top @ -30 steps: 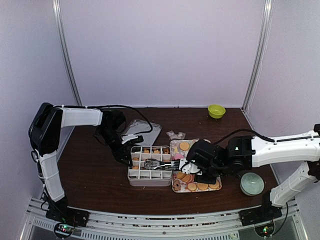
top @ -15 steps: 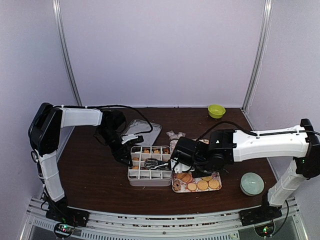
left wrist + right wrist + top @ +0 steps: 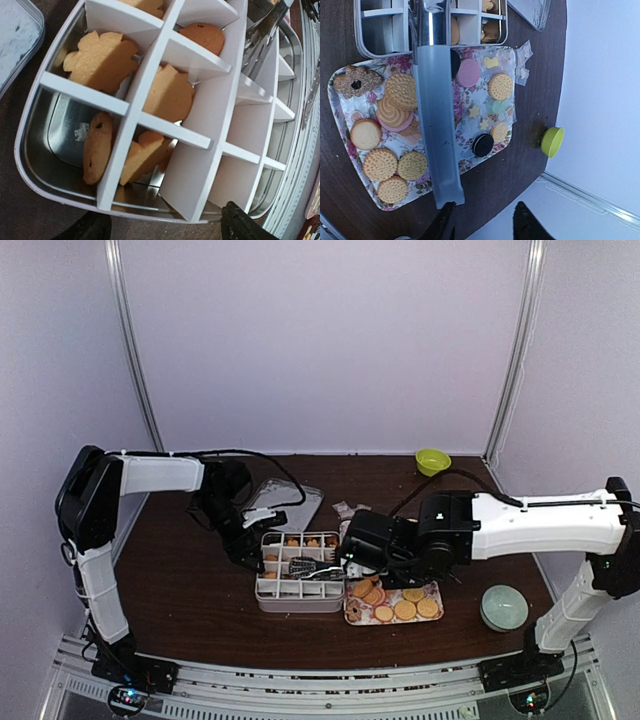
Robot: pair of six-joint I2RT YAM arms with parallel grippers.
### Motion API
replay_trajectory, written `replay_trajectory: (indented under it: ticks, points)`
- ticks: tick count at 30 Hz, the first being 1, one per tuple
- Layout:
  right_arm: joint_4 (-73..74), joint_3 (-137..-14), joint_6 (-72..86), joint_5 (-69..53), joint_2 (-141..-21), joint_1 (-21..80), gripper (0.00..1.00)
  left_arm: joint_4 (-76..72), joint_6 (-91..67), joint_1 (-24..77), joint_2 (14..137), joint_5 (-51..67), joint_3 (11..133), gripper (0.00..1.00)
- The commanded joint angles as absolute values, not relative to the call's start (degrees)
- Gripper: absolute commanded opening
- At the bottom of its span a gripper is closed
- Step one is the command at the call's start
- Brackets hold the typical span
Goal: Pack the cookies
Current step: Adjust the clamp in the packing box.
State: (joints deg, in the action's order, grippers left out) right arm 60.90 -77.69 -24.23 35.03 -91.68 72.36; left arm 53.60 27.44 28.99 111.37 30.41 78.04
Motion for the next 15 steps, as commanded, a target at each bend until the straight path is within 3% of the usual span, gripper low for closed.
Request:
replay_trajectory:
  ticks: [1, 3, 6, 8, 15]
  points:
    - [54.06, -76.36, -6.77, 36.63, -85.47, 69.55, 0.47, 58.46, 32.96, 29.06, 105.75, 28.23, 77.89, 0.83]
    - [49.6, -73.57, 1.16, 37.08, -80.66, 69.51, 0.62, 62.14, 35.94, 28.99, 102.9, 28.11, 79.35, 0.87]
    - [45.98, -69.07, 14.27, 38.28, -75.04, 69.49, 0.98, 68.96, 39.29, 28.92, 99.71, 28.83, 82.74, 0.92]
    - [43.83, -65.6, 21.73, 36.82, -70.78, 69.35, 1.0, 72.61, 40.76, 28.92, 99.02, 31.67, 85.89, 0.97]
    - [18.01, -41.44, 40.18, 15.76, -52.17, 63.77, 1.0, 76.83, 42.77, 32.49, 104.5, 40.86, 96.57, 0.98]
